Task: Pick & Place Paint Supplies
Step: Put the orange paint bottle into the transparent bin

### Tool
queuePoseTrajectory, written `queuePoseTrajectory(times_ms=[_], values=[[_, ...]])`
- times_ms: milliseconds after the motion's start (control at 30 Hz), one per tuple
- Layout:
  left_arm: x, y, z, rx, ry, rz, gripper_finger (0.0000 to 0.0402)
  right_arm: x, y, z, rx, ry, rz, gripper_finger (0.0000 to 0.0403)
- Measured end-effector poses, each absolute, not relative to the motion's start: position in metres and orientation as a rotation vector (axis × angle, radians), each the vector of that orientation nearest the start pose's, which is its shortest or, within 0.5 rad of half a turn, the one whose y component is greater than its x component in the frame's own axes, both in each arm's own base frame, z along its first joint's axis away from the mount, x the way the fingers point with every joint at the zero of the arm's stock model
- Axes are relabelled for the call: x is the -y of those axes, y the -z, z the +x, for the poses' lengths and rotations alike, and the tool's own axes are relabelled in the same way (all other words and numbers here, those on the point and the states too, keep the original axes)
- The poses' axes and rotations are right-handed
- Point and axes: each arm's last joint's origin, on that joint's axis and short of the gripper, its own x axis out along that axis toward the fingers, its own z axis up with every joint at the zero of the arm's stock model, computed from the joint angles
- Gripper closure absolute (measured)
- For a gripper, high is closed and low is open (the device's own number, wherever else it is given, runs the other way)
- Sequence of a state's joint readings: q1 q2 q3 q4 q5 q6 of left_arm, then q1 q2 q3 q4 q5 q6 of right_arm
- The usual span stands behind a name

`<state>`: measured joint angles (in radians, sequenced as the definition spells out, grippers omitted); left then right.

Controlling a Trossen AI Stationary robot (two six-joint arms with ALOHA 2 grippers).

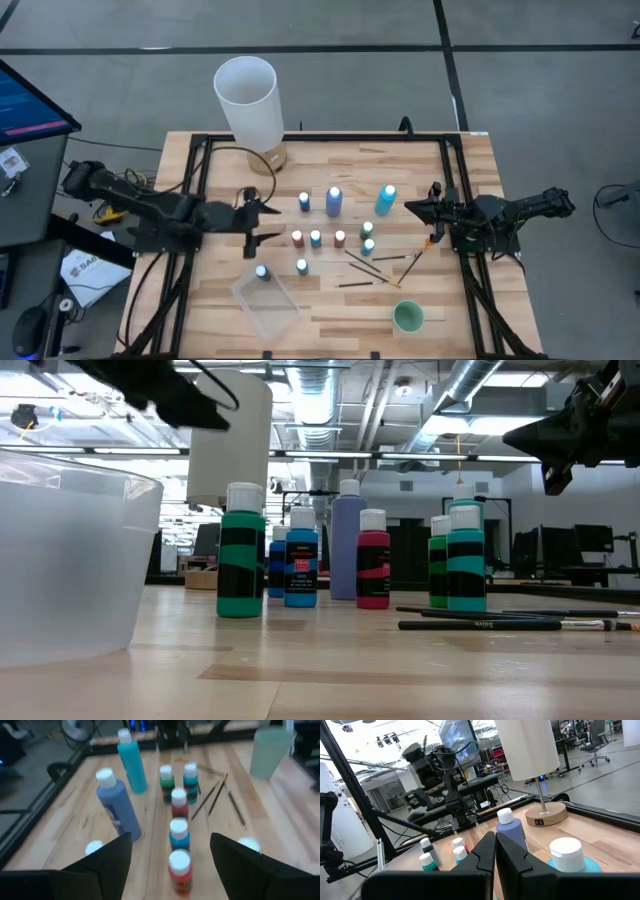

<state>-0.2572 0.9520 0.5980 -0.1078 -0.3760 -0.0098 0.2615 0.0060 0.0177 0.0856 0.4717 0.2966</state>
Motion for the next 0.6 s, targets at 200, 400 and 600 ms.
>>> queuePoseTrajectory(times_ms=[200,400,600], values=[[0.027,-0.234,0.216,-0.497,-0.054,0.117,0.0139,-0.011,-0.177,0.094,0.121,0.195,0.33,0.0394],[0.031,-0.222,0.234,-0.495,0.014,0.177,0.0139,-0.011,-0.177,0.094,0.121,0.195,0.33,0.0394],[0.033,-0.204,0.245,-0.55,0.028,0.193,0.0139,-0.011,-0.177,0.094,0.121,0.195,0.33,0.0394]])
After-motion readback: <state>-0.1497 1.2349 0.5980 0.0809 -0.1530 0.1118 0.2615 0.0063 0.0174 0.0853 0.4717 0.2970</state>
